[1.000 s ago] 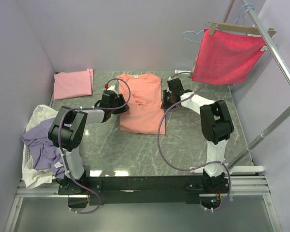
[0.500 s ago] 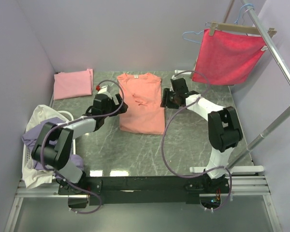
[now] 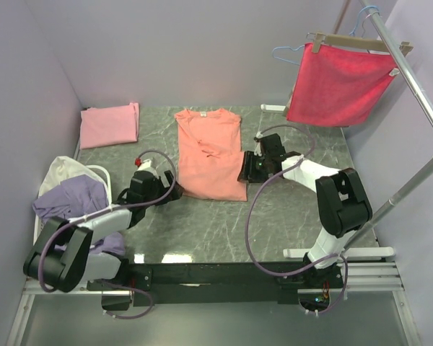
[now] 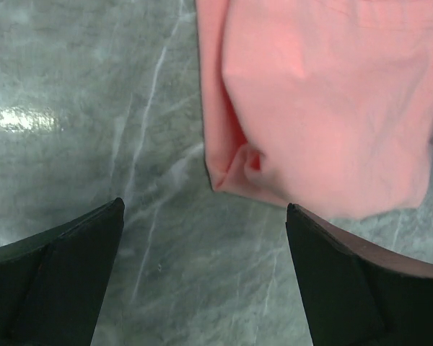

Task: Fold and stack the t-shirts
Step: Fold the folded rectangular tshirt in 1/3 of the way

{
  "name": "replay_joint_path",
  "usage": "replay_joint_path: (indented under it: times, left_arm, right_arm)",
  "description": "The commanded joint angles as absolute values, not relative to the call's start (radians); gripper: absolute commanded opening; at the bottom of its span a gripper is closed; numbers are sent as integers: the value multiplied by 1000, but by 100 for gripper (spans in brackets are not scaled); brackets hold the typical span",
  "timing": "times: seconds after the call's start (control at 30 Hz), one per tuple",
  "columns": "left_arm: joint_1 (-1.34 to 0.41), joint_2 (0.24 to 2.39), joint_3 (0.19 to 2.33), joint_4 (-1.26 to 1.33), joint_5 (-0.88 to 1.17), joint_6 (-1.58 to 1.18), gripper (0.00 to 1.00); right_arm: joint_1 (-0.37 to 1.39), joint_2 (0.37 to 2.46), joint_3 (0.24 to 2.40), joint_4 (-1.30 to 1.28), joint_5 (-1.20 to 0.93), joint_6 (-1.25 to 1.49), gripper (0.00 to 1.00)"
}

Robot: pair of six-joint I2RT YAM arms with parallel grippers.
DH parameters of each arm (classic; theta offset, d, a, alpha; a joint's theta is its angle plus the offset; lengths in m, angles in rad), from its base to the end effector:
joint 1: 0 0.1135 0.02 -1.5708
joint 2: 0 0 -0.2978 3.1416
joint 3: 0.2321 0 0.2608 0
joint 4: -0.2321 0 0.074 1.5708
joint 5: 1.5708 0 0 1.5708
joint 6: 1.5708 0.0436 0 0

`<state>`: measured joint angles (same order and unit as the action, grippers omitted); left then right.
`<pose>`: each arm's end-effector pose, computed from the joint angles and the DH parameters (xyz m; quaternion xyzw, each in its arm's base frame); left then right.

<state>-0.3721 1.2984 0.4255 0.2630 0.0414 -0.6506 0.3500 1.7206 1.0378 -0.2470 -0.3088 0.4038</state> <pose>0.2279 -0.0909 0.1771 -0.1136 0.8793 -0.2421 0.3940 0.3414 0.1387 0.2018 -0.0232 0.9388 0.2503 0.2357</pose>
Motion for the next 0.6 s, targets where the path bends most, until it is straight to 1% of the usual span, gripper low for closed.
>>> replay_joint_path:
  times: [0.0,0.07,0.13,0.23,0.3,0.53,0.57]
  left_arm:
    - [-387,1215,393,368,63,-664,99]
    - [-388,1210,393,382,61,-664,98]
    - [-388,1236,403,377,61,-663,92]
    - [-390,1290,419,390,74,-670,89]
    - [-394,1313,419,414,80,-680,88]
    - [-413,1370,416,500,106,-677,78]
    - [-414,1379,425,506,109,-676,75]
  right_arm:
    - [396,1681,1048,-183,-379,423,57]
    - [408,1692,1061,-181,-387,433,57]
    - [432,1706,1065,-166,-393,443,57]
    - [452,1739,1089,-167,-388,457,57]
    - [457,1756,1094,-161,-400,466,56]
    - [457,1842,1120,-126,-423,480,56]
    - [459,1851,1123,-127,-420,480,56]
